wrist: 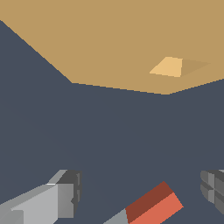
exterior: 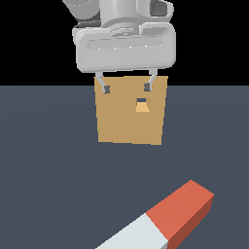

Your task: Insert the peg into the horizontal hole in a box.

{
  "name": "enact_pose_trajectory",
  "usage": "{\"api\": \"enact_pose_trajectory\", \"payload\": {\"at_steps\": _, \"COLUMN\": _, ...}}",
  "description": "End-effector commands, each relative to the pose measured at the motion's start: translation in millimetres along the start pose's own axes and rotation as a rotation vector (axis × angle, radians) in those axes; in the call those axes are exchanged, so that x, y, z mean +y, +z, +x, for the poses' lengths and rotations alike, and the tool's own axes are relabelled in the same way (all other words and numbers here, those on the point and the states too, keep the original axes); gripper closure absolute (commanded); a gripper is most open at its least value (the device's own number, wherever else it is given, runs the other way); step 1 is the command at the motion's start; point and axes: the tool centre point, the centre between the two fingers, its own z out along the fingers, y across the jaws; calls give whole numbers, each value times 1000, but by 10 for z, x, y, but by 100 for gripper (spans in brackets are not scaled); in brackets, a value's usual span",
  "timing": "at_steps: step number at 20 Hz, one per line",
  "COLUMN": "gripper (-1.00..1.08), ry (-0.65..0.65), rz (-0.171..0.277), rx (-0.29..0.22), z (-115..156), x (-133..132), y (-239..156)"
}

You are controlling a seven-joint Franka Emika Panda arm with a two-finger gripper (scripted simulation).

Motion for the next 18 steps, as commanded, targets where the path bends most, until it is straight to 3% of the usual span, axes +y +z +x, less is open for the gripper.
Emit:
{"api": "enact_pose_trajectory", "payload": {"at_steps": 1, "gripper": -92, "ry": 0, "rz": 0, "rx": 0, "z": 0, "x": 0, "y": 0}}
{"api": "enact_pose_trajectory", "payload": {"at_steps": 10, "gripper": -92, "ry": 90, "rz": 4, "rx": -4, "z": -188, "x": 81, "y": 112}}
{"api": "enact_pose_trajectory", "payload": {"at_steps": 18, "gripper": -92, "ry": 336, "rz": 16, "rx": -12, "z": -734, "x": 208, "y": 413}}
